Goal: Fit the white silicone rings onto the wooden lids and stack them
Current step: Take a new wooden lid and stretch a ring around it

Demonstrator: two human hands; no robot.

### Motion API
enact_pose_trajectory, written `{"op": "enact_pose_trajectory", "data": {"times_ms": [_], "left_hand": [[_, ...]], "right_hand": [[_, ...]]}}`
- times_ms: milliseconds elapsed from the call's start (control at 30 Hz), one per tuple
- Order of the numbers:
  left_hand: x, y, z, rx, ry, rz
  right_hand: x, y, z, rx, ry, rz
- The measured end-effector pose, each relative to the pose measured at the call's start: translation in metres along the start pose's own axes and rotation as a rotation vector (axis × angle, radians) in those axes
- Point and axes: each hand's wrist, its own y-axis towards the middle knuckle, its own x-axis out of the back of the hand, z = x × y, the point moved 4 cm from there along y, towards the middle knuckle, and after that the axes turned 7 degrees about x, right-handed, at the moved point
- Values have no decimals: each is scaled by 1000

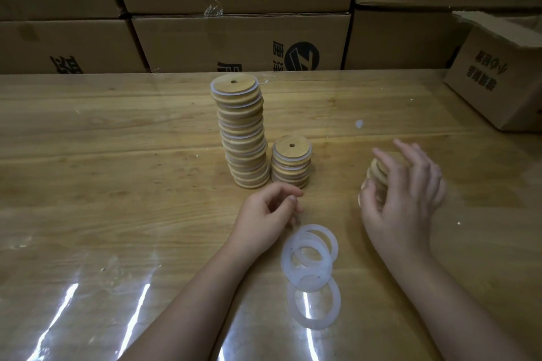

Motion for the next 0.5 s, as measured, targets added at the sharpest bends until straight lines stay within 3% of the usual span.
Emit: {"op": "enact_pose_trajectory", "data": {"times_ms": [133,233,367,500], "left_hand": [[0,0,1,0,45,4],[0,-1,-1,-3,54,6],[-1,-2,-3,-10,24,15],[-1,-4,-8,-24,-90,52]], "right_hand": [[-5,0,-21,-196,66,80],[-7,-1,-22,-224,123,64],[-4,1,-14,-84,91,-30],[-2,0,4,127,206,-43]]}}
